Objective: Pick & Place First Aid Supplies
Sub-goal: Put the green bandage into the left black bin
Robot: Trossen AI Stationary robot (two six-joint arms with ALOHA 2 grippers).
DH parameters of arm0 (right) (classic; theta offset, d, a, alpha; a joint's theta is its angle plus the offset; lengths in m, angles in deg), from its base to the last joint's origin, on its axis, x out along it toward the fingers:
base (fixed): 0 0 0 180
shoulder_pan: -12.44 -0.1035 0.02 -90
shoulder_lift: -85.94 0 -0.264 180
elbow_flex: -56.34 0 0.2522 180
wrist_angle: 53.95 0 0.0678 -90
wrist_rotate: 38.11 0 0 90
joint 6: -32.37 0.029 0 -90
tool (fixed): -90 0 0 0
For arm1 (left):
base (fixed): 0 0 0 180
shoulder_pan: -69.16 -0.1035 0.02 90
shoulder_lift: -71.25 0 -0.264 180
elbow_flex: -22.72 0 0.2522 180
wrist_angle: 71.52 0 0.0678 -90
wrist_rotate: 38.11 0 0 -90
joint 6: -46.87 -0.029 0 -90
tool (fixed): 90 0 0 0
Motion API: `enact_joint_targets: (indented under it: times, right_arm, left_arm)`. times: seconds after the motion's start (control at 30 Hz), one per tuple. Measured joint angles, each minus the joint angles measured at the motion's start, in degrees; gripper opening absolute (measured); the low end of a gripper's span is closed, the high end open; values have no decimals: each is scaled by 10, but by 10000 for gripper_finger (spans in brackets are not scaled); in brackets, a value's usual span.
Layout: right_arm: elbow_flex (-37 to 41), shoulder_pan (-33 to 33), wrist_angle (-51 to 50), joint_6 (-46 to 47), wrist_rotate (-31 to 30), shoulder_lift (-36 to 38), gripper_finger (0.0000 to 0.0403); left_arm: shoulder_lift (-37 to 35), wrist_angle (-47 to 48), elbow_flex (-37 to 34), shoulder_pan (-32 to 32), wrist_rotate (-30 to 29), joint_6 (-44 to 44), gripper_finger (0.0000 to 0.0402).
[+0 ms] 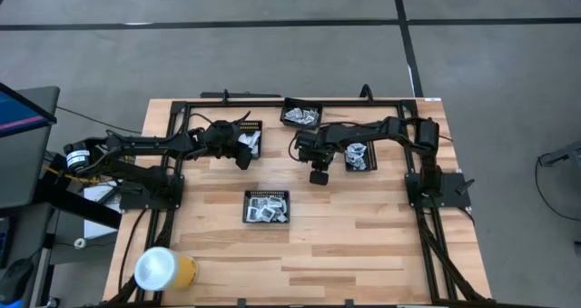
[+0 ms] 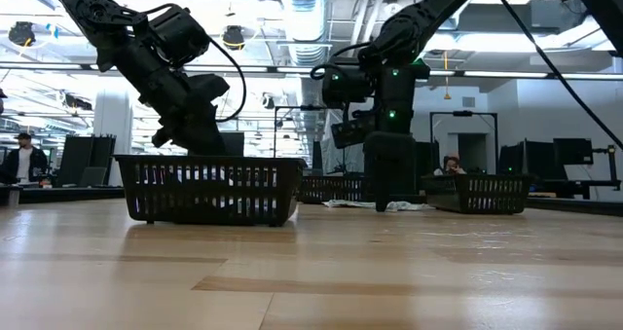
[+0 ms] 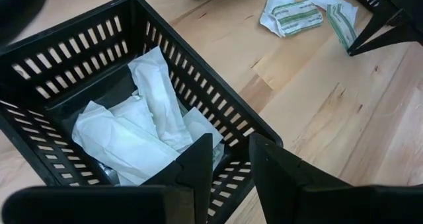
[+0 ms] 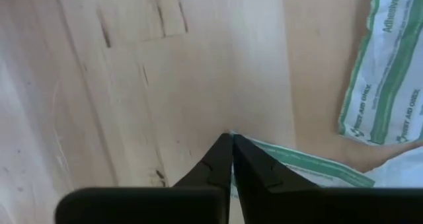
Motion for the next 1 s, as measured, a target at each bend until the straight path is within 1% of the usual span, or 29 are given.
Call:
enact_joint_targets:
  times: [0.2, 0.3, 0.4, 0.47, 0.63, 0.7, 0.9, 1.0]
  right_arm:
    - [7, -8, -17, 14, -8, 33, 2]
    - [4, -12, -18, 27, -10, 69, 2]
    - [4, -14, -18, 37, -4, 100, 1]
    - [4, -14, -16, 44, 14, 124, 1]
    - [-13, -12, 1, 52, 96, 171, 1]
    - [-22, -7, 10, 52, 142, 185, 1]
    - [-45, 7, 68, 52, 316, 203, 1]
    - [-53, 10, 133, 52, 405, 204, 0]
  left_arm:
    - [0, -1, 0, 0, 0, 0, 100]
    - [0, -2, 0, 0, 0, 0, 100]
    - [0, -5, 0, 0, 0, 0, 100]
    - [0, -11, 0, 0, 0, 0, 100]
    - [0, -49, 0, 6, 0, -2, 100]
    - [0, -75, 0, 15, 3, -15, 100]
    - [0, -150, 0, 52, 20, -60, 100]
    - [0, -174, 0, 70, 32, -82, 100]
